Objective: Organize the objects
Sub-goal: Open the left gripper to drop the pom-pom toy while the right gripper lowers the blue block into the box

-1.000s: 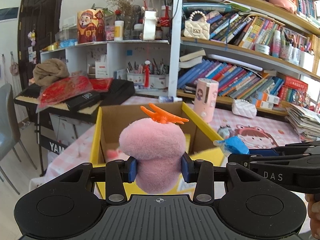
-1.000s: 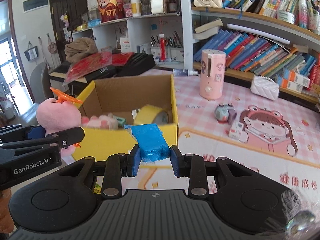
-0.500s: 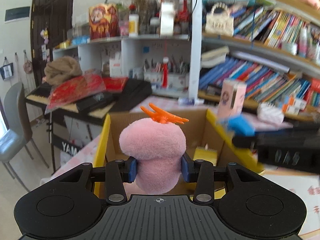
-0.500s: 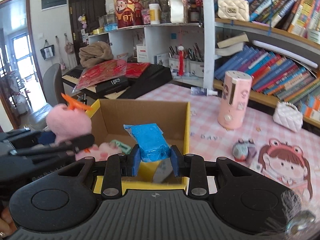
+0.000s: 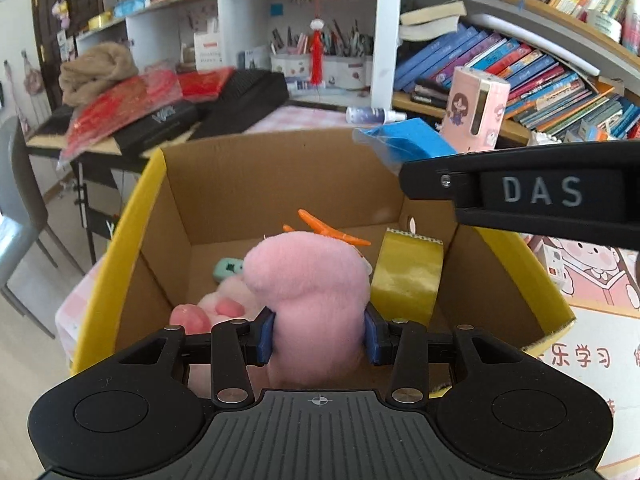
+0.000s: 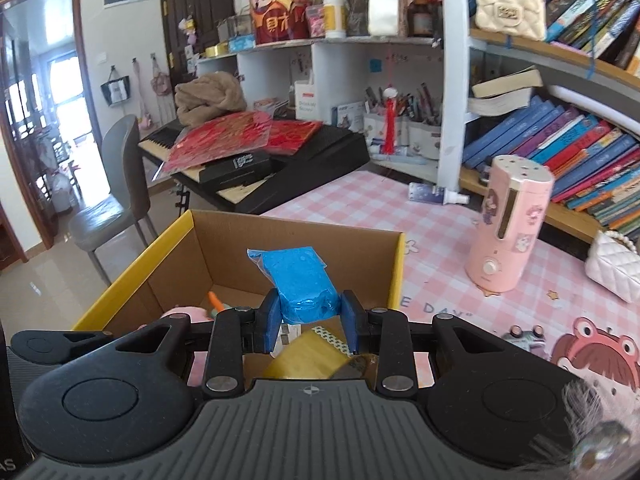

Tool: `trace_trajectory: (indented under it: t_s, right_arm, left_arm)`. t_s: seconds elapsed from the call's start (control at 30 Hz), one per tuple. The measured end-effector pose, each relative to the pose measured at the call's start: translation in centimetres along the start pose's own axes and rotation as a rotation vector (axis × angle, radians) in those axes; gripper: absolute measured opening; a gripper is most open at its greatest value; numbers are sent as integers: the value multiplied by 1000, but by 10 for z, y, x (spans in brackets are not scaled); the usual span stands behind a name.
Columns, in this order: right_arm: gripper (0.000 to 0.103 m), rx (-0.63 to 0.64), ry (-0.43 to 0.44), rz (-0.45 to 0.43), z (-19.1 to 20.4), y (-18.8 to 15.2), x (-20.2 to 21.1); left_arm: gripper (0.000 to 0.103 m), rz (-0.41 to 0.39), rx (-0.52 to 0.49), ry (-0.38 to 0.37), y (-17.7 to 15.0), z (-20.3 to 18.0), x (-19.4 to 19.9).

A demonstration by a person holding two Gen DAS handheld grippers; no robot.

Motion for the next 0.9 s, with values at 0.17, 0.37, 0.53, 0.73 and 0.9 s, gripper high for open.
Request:
trace_trajectory:
  t_s: [0.17, 0.37, 0.53, 0.73, 0.9]
  right_arm:
    - [29, 18, 12, 49, 0, 4, -22]
    - [29, 70, 29, 99, 5, 5, -42]
    - [29, 85, 38, 130, 6, 8, -55]
    - [29, 111, 57, 155, 12, 10, -67]
    - [29, 153, 56, 206, 21, 8, -80]
  left_arm:
    - [43, 12, -12, 10, 1, -3, -5]
    - [70, -7, -26, 65, 5, -5, -4]
    - [80, -51, -21, 92, 4, -4, 9]
    - [85, -107, -16, 124, 2, -3, 30]
    - [88, -139, -7, 158, 1, 4, 41]
Point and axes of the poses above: each gripper's, at about its wrist camera, not at the fingertips, and x roughly against the way its jaws point, z to its left, y to its top, the point moved 2 cm from there along -x, roughly the way its jaws point, and after that the axes turned 13 degrees about -x, right-handed, at the moved point
